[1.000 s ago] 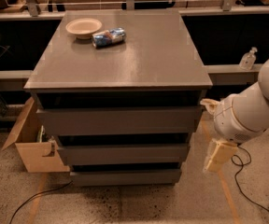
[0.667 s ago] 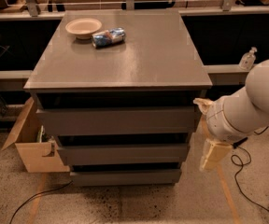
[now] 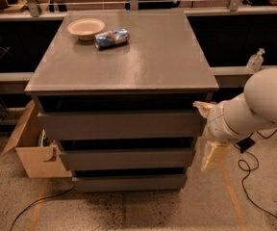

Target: Open top drawer

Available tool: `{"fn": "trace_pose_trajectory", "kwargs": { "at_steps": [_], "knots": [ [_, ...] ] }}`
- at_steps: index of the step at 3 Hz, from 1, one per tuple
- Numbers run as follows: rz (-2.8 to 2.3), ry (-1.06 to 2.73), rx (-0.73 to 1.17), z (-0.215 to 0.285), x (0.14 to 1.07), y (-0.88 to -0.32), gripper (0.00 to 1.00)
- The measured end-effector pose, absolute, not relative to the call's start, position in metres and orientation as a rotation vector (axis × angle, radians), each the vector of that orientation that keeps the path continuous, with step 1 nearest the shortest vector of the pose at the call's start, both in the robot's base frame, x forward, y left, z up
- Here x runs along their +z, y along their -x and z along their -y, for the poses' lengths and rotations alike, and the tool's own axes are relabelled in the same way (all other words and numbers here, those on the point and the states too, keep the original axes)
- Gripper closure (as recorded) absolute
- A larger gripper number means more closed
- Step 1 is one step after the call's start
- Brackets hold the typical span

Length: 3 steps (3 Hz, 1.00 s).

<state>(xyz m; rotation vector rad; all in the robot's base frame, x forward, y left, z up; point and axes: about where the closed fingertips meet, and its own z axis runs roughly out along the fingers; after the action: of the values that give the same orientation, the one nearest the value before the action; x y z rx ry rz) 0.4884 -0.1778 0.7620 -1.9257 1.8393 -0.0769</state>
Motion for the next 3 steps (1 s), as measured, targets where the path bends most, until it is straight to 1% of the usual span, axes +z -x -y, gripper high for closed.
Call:
{"fn": "trace_pose_trajectory", "kwargs": {
  "at_steps": [1, 3],
  "knots": [
    [-1.803, 1.934, -0.070, 0.175, 0.743, -0.503, 0.00],
    [-1.736, 2.006, -0.116, 0.150, 0.714, -0.534, 0.00]
  ]
}}
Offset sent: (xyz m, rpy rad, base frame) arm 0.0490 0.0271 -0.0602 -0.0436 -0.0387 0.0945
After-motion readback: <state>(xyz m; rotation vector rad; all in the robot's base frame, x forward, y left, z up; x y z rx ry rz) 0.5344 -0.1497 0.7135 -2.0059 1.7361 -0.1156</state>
